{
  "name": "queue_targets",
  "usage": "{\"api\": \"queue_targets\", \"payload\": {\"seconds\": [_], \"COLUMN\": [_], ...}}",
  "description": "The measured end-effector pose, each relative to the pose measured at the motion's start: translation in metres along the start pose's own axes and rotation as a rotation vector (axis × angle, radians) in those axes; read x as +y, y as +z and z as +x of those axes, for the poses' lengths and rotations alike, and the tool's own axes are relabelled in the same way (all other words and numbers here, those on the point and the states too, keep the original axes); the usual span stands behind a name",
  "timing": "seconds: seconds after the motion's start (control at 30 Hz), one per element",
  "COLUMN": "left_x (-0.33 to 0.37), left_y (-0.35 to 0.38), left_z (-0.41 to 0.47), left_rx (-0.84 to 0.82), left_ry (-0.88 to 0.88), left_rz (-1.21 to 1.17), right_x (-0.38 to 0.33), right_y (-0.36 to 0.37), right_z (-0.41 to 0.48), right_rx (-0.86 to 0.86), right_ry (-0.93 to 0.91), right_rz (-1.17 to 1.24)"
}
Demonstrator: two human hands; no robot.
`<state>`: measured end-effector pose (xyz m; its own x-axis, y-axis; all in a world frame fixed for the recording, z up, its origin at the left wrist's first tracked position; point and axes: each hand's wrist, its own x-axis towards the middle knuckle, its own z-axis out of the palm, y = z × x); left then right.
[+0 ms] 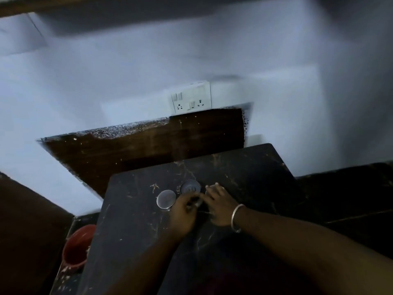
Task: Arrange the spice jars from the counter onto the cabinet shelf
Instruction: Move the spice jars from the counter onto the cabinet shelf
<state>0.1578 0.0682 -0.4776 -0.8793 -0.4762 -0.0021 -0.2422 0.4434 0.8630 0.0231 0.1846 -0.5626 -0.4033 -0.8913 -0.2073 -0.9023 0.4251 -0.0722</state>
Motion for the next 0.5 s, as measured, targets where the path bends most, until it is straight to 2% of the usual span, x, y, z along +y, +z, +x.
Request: {"api": "queue_targets", "payload": {"seconds": [0.1, 0.23, 0.37, 0.43, 0.5], "left_x": [-0.026, -0.037, -0.039, -0.039, -0.037], "left_y": [0.005, 0.009, 0.019, 0.019, 0.017], "left_z": [-0.007, -0.001, -0.008, -0.01, -0.009], "left_rx": [-0.002, -0.027, -0.175, -0.235, -0.232], "left_ry": [-0.037, -0.074, -0.077, -0.101, -0.115], "left_rz": [0.0, 0.002, 0.064, 0.035, -0.02], "right_x": [0.003, 0.007, 0.016, 0.017, 0.017], "right_y": [0.007, -0.004, -0.009, -0.023, -0.046], "right_z": [0.002, 0.0, -0.011, -0.014, -0.015], "right_rx": [0.026, 0.039, 0.002, -0.035, -0.08], "right_ry": [0.049, 0.071, 0.095, 0.103, 0.141], "right_rz": [-0.062, 0.015, 0.045, 0.119, 0.361]}}
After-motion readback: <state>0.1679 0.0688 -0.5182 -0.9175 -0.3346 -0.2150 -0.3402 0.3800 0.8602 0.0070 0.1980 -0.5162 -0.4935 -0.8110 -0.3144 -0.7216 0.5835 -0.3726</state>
